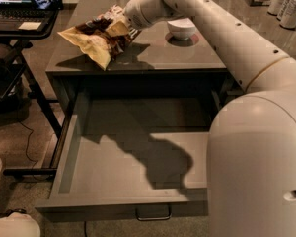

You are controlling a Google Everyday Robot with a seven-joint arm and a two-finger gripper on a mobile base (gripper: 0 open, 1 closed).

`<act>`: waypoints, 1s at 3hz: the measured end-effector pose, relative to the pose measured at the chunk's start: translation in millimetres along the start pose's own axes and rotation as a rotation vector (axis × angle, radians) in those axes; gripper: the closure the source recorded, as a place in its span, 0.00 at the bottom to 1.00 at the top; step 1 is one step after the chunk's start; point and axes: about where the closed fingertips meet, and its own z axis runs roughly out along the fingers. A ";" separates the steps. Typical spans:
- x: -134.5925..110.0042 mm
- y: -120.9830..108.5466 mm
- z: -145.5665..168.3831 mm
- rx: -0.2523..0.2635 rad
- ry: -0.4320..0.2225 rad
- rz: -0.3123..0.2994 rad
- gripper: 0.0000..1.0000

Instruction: Pick brown chip bag from top drawer and place on counter

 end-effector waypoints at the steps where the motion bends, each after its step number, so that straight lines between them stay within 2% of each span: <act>1: 0.0 0.2 0.2 0.000 0.000 0.000 0.00; 2: 0.1 0.5 0.5 -0.001 0.000 0.000 0.00; 3: -1.1 10.2 -8.8 0.013 0.024 -0.034 0.00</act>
Offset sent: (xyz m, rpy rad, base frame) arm 0.0000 0.0000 0.0000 0.0000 0.0000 0.0000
